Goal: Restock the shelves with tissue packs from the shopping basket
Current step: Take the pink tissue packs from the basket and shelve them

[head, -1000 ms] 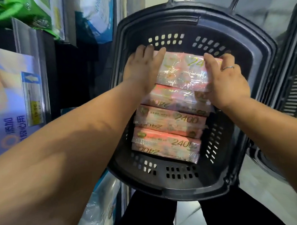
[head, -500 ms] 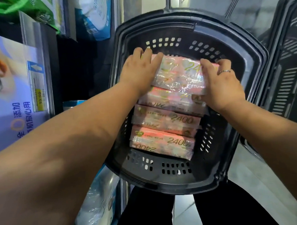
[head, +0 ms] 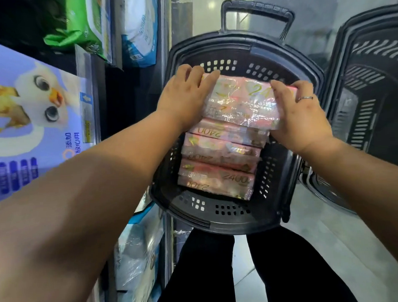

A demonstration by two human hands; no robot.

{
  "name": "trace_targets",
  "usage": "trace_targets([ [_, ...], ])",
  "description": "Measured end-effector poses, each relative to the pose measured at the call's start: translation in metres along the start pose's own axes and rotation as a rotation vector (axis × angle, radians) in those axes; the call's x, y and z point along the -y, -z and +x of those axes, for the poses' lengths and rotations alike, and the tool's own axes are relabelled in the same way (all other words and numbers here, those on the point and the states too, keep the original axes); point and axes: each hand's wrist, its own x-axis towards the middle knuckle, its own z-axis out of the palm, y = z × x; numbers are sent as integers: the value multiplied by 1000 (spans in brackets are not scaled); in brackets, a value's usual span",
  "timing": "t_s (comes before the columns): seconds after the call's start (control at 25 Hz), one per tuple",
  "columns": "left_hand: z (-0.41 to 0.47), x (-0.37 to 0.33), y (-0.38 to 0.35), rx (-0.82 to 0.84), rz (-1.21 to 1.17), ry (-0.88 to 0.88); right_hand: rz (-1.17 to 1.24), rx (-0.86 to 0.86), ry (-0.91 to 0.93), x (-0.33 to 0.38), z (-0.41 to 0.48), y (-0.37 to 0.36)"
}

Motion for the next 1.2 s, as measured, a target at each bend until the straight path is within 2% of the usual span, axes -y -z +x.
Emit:
trace_targets([
  [0.08,-13,2,24,51,-53,-18,51,21,13,6,-16,25],
  [0.2,-31,7,53,242,-148,-57,74,140,17,13,-40,57],
  [0.28,-51,10,67,297,-311,-31,146,255,-10,15,-53,71],
  [0.48,-118,5,63,235,-1153,461,472,524,-50,1,-74,84],
  [0.56,-143,-4,53,199,-1497,523,632,607,-68,3,-82,97],
  [0.64,-171,-15,49,186,-1723,540,710,690,-65,4,-90,111],
  [0.76,-207,-33,60,118,-1816,588,750,801,-35,12,-102,129],
  [0.84,-231,-45,73,18,-1806,685,739,791,-18,16,-113,135],
  [0.96,-263,-67,98,-122,-1844,837,811,707,-1,22,-137,146],
  [1.08,-301,-92,130,-227,-1892,917,905,627,-2,32,-172,155],
  [1.2,-340,-119,162,-341,-1962,1067,956,549,83,51,-217,165],
])
